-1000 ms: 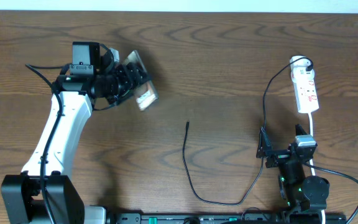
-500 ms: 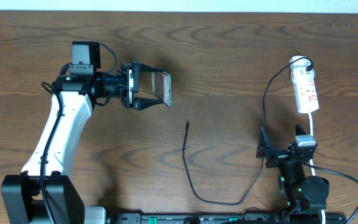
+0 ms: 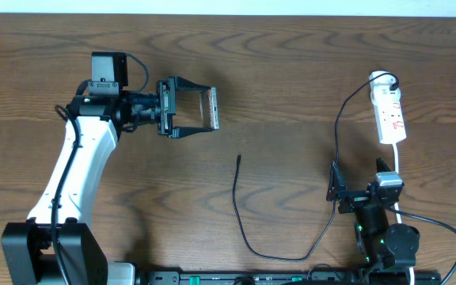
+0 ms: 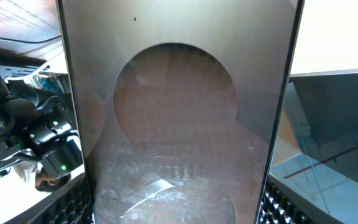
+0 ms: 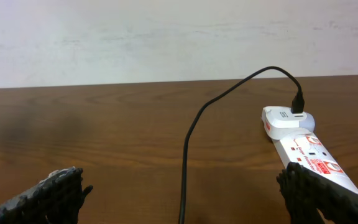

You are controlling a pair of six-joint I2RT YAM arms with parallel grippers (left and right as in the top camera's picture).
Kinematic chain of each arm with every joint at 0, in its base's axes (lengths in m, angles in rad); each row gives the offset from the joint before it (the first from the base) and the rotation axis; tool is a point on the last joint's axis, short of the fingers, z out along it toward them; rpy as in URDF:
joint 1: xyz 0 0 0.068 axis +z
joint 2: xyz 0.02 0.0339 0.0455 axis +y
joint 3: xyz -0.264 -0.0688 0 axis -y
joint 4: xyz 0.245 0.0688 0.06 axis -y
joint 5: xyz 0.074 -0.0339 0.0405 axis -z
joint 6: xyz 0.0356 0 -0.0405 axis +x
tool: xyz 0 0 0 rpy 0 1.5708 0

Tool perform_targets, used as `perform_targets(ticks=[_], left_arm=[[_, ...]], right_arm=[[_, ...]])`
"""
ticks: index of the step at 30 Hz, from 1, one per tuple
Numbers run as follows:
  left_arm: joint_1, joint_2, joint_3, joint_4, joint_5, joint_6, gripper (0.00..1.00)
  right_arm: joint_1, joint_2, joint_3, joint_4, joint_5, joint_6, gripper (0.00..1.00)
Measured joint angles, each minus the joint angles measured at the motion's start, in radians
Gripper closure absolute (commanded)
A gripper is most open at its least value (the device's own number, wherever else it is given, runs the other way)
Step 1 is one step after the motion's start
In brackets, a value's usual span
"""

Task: Plug charger to phone and switch on socket
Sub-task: 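Lift the phone and rotate it upright with the left gripper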

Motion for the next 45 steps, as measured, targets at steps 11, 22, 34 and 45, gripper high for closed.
perform_targets(ticks=[11,22,34,45], left_arm=[[0.0,0.0,0.0,0.0,0.004,-0.003,0.92],[0.0,0.0,0.0,0.0,0.003,-0.003,0.93],[0.0,0.0,0.0,-0.014,-0.298,0.071,0.92],[0.0,0.0,0.001,-0.362,-0.859,0.224,0.93]], right_arm=[[0.0,0.0,0.0,0.0,0.0,0.0,0.01],[0.0,0.0,0.0,0.0,0.0,0.0,0.01],[0.0,0.0,0.0,0.0,0.0,0.0,0.01],[0.0,0.0,0.0,0.0,0.0,0.0,0.01]])
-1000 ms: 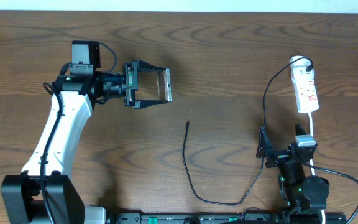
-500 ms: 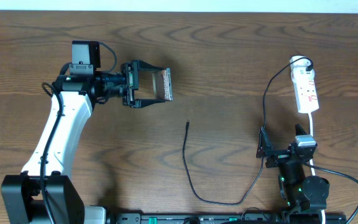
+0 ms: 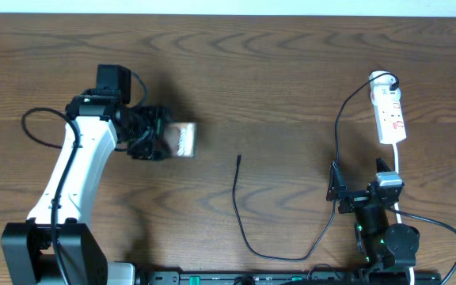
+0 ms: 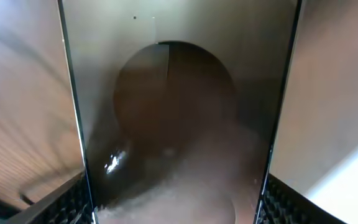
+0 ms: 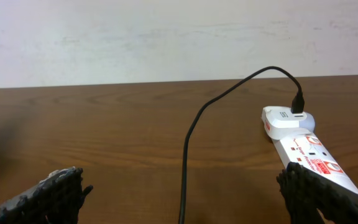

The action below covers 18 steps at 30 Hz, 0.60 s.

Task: Plug charger to phone and switch on socket
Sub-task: 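Lift the phone and rotate it upright with the left gripper, then move the right gripper toward the phone held by the left gripper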

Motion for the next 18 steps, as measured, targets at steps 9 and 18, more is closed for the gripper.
perform_targets(ticks=[9,18], left_arm=[[0.0,0.0,0.0,-0.096,-0.232,0.056,0.92],[0.0,0.0,0.0,-0.097,-0.253,0.07,0.92]], right_arm=[[0.0,0.0,0.0,0.0,0.0,0.0,0.01],[0.0,0.0,0.0,0.0,0.004,0.0,0.01]])
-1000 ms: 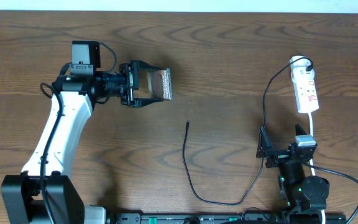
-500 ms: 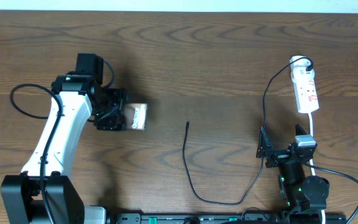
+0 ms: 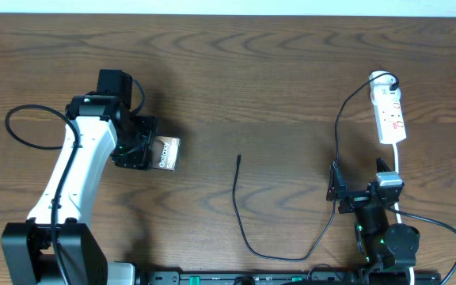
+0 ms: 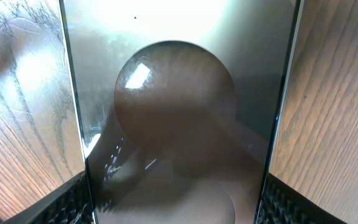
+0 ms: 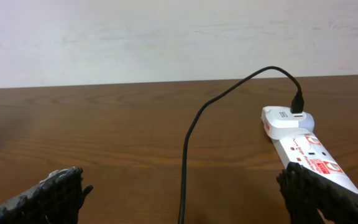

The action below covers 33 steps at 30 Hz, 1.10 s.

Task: Plug charger to phone and switch on socket
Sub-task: 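Move the right gripper toward the phone held by the left gripper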

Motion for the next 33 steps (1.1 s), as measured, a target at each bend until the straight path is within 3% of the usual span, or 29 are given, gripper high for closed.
perform_targets(ticks=[7,14,21,28,33], left_arm=[[0.0,0.0,0.0,-0.005,0.0,0.0,0.92],[0.0,0.0,0.0,-0.006,-0.003,0.0,0.93],[0.0,0.0,0.0,-0.006,-0.003,0.0,0.92],[0.0,0.0,0.0,-0.007,-0.003,0.0,0.92],[0.0,0.0,0.0,-0.006,-0.003,0.0,0.92]], right_arm=[[0.0,0.0,0.0,0.016,0.0,0.0,0.01],[0.0,0.0,0.006,0.24,-0.043,0.001,0.01],[0.0,0.059,0.189,0.009,-0.069,0.056,0.01],[0.0,0.391,0.535,-0.216,-0.127,0.071,0.01],[0.0,0.722,0.777,-0.29,-0.296,0.077,0.01]])
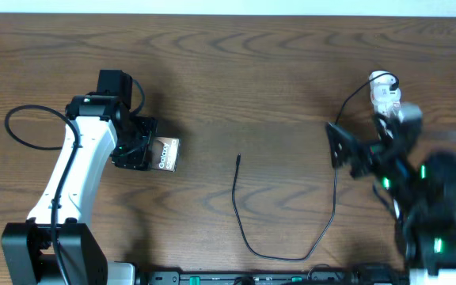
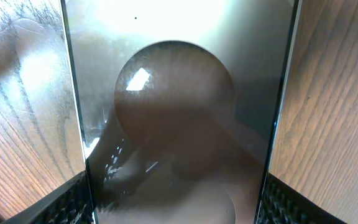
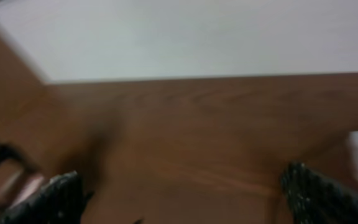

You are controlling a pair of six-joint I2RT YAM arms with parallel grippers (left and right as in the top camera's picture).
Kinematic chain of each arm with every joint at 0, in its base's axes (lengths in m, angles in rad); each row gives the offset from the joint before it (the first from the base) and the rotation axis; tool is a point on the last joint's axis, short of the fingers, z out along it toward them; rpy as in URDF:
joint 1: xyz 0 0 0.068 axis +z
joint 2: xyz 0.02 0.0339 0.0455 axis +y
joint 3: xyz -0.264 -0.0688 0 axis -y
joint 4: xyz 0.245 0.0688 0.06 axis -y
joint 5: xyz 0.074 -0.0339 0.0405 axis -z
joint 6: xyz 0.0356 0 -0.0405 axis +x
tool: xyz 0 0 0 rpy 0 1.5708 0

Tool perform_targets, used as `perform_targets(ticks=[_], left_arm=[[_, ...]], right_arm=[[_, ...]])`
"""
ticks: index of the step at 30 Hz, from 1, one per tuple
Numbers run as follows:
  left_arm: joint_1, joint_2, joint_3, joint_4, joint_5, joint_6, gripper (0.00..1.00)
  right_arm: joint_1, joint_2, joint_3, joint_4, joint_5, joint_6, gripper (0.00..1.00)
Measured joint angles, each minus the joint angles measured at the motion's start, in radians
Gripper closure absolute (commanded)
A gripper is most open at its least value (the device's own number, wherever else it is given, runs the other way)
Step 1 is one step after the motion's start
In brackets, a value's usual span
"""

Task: Plug charger to phone and switch on socket
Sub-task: 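Move the right gripper toward the phone held by the left gripper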

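My left gripper is shut on the phone at the left of the table, pointing down at the wood. The phone's dark glossy face fills the left wrist view, with a finger at each lower corner. The black charger cable has its free plug end lying mid-table, and the cable loops along the front. My right gripper is blurred, raised at the right, open with nothing between its fingers. The white power strip is partly hidden behind that arm.
Brown wooden table under everything. A pale wall lies beyond its far edge. The left arm's own black lead curves over the table at the far left.
My right arm has left its place at the front right edge and now stands further back, by the power strip, blurred. The left gripper and phone have not moved.
At first my left gripper held the phone level, raised at the back left. Then it was turned and lower, then pointing down at the table left of the cable's plug end, where it stays. The right arm rested at the front right until now.
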Motion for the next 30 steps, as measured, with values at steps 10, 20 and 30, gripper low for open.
perform_targets(ticks=[10,20,30], left_arm=[[0.0,0.0,0.0,0.0,0.0,0.0,0.93],[0.0,0.0,0.0,0.0,0.0,0.0,0.93],[0.0,0.0,0.0,0.0,0.007,0.0,0.93]], right_arm=[[0.028,0.66,0.238,0.27,-0.731,0.272,0.01],[0.227,1.001,0.238,0.479,-0.889,0.678,0.01],[0.418,1.057,0.238,0.576,-0.783,0.804,0.01]])
